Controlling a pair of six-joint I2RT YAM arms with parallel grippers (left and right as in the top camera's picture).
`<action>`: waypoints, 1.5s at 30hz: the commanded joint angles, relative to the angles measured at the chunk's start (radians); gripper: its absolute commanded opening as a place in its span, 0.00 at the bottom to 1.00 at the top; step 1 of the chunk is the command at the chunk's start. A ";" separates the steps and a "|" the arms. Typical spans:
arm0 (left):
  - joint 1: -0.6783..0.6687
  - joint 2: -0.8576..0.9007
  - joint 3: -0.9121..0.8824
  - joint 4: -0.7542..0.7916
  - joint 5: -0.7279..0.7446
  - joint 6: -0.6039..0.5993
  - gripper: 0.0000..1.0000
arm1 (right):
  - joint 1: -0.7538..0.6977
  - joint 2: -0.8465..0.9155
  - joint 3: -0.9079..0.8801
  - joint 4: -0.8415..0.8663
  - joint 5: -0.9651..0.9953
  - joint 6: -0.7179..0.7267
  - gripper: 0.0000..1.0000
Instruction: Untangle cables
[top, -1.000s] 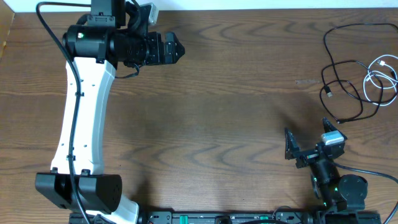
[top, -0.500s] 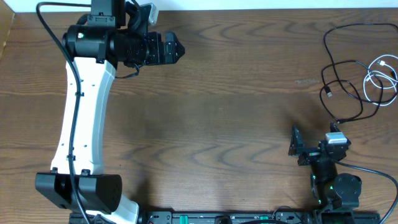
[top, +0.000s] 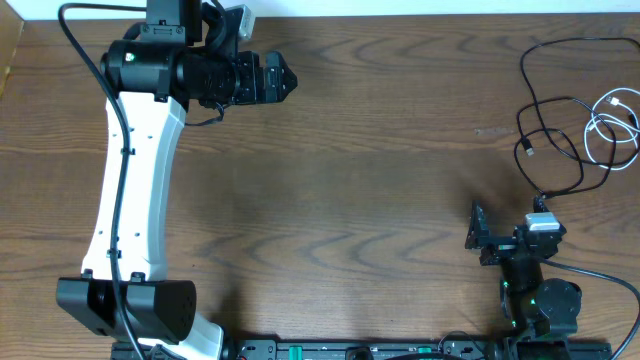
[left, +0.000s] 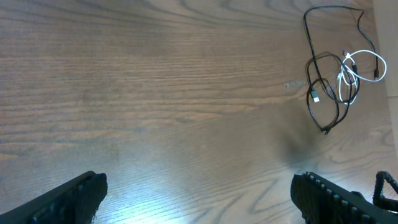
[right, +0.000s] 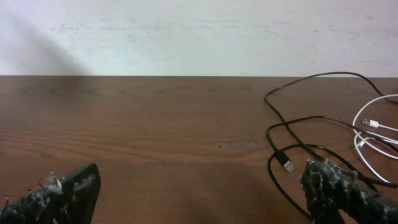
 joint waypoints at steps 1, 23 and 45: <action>0.000 -0.001 0.001 -0.002 -0.010 -0.002 1.00 | 0.006 -0.006 -0.005 -0.001 0.011 0.013 0.99; -0.001 -0.014 0.001 -0.002 -0.010 -0.002 1.00 | 0.006 -0.006 -0.005 -0.001 0.011 0.013 0.99; 0.062 -0.751 -0.881 0.655 -0.272 0.089 1.00 | 0.006 -0.006 -0.005 -0.001 0.011 0.013 0.99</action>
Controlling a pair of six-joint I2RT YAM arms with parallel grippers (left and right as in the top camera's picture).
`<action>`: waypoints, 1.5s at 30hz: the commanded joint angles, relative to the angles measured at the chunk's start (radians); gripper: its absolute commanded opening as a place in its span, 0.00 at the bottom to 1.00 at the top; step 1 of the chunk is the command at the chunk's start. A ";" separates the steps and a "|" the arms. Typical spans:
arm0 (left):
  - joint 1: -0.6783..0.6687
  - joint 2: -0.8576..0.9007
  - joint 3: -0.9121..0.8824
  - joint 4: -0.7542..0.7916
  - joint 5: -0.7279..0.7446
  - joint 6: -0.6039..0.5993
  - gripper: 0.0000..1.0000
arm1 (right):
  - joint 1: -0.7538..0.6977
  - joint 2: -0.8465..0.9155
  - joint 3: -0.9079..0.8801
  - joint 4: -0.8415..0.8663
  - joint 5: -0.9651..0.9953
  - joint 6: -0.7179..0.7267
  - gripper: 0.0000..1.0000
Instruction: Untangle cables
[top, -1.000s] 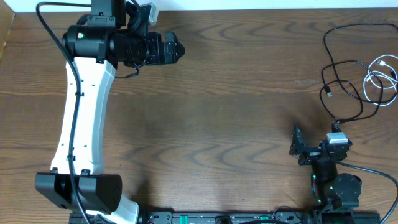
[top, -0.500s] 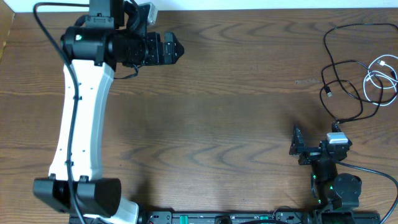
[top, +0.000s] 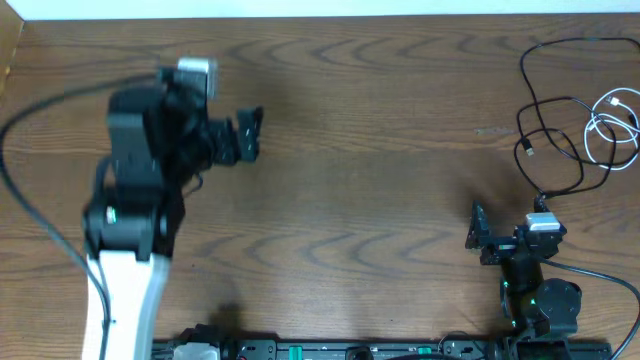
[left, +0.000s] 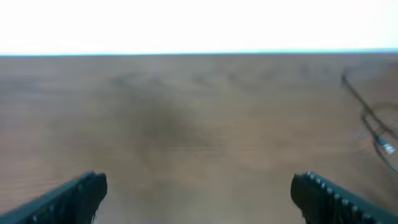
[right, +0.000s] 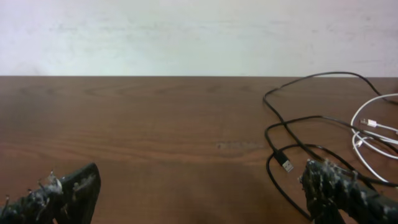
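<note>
A black cable lies in loops at the table's far right, its USB plug (top: 527, 149) pointing toward the near edge. It overlaps a white cable (top: 600, 125) coiled beside it. The right wrist view shows the black cable (right: 292, 134) and the white cable (right: 373, 134) ahead and to the right. My right gripper (top: 470, 227) is open and empty on the near side of the loops, and its right finger (right: 336, 186) sits over a black loop. My left gripper (top: 252, 135) is open and empty far to the left. Its blurred view catches only the black cable's (left: 373, 121) edge.
The brown wooden table (top: 360, 170) runs up to a white wall at the back. The arm bases and a control bar stand along the near edge (top: 330, 350). The left arm's own black cable arcs over the table's left side.
My left arm has drawn back from the far left corner, and its gripper is now nearer the table's middle left, looking level across the table. The right arm and both cables have not moved.
</note>
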 joint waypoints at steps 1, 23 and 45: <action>0.045 -0.179 -0.233 0.131 -0.029 0.032 1.00 | 0.006 -0.006 -0.004 -0.001 0.008 0.012 0.99; 0.087 -0.916 -1.034 0.639 -0.085 0.083 1.00 | 0.006 -0.006 -0.004 -0.001 0.008 0.012 0.99; 0.086 -1.087 -1.160 0.492 -0.108 0.137 1.00 | 0.006 -0.006 -0.004 -0.002 0.008 0.012 0.99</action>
